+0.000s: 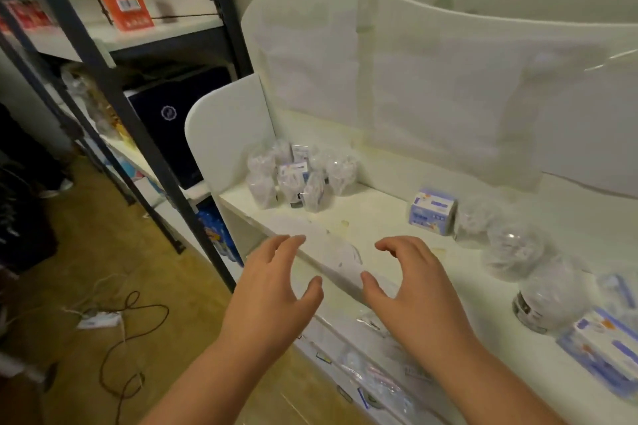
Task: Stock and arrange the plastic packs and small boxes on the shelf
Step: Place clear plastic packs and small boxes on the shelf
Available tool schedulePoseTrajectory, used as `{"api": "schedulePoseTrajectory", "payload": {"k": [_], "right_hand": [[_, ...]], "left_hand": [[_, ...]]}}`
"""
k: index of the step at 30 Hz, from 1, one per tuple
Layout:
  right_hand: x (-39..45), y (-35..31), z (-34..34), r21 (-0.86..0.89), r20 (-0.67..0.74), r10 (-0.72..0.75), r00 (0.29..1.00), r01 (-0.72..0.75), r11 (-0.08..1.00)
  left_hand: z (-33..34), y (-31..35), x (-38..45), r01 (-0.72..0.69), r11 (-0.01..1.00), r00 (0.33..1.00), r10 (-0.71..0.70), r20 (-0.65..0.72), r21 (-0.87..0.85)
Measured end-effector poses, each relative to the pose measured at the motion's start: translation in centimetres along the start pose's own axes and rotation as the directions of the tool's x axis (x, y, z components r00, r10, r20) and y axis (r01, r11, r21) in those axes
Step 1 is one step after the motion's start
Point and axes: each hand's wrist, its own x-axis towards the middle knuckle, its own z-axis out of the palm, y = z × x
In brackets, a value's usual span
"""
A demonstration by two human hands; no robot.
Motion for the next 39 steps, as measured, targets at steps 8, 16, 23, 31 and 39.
{"api": "schedulePoseTrajectory", "payload": {"k": [8,16,23,31,39], "right_hand": [[7.3,1.4,5.8,-0.11,0.019,0.115,0.993,-0.112,0.988],[16.1,0.0,13.9,-0.156,0.079,0.154,0.985,-0.14,0.978],[19.6,-0.2,17.4,-0.226,0.107,0.18,0.978,-0.152,0.962],[19.0,0.4,18.1,-0.165,-0.076,0.198,0.977,-0.208,0.964],[16.0,0.1,15.7,-0.105,-0.238,0.173,0.956,-0.203,0.974]], "left_hand": [[3.2,-7.7,12.9,-0.024,0.996,0.995,0.033,0.098,-0.088],[4.8,-9.6,20.6,-0.301,0.937,0.948,0.275,0.157,0.176],[5.7,-10.3,22.9,-0.312,0.94,0.944,0.289,0.161,0.14],[6.4,-11.0,23.3,-0.341,0.934,0.925,0.313,0.216,0.103],[6.3,-11.3,22.3,-0.401,0.915,0.908,0.404,0.114,-0.043]]}}
